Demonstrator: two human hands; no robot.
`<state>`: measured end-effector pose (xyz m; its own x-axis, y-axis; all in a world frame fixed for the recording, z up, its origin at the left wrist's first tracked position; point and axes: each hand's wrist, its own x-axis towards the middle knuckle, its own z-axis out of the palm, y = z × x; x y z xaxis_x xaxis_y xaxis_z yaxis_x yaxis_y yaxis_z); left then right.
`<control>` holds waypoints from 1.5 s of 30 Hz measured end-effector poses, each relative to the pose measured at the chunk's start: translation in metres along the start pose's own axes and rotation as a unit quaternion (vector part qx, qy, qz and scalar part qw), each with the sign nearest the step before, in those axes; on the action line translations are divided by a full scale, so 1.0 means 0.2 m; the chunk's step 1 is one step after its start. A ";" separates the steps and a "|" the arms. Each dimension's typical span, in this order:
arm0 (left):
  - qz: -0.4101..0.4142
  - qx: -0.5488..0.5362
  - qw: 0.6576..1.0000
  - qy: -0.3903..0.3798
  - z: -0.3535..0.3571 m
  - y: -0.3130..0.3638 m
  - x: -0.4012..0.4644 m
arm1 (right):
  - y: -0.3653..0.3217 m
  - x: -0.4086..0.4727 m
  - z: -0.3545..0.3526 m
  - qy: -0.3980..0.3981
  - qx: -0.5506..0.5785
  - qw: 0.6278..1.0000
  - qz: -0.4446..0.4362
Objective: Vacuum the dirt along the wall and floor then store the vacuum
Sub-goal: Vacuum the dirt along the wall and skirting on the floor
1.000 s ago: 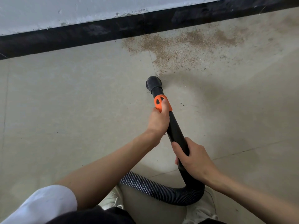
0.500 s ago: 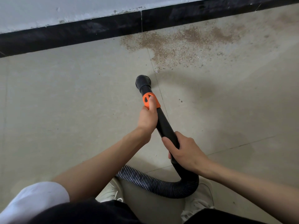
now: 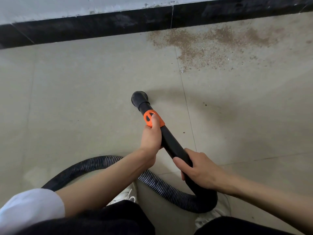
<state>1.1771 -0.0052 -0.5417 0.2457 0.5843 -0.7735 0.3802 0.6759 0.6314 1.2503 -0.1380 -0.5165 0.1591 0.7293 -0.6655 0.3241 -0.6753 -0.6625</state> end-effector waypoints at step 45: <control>0.008 -0.140 0.990 -0.006 0.02 0.28 0.23 | -0.18 0.32 -0.28 0.047 -0.091 0.994 -0.034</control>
<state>1.2141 0.0581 -0.5423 0.2602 0.5913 -0.7633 0.1148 0.7660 0.6325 1.3005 -0.0605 -0.5157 0.2150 0.7859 -0.5797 0.4995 -0.5986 -0.6263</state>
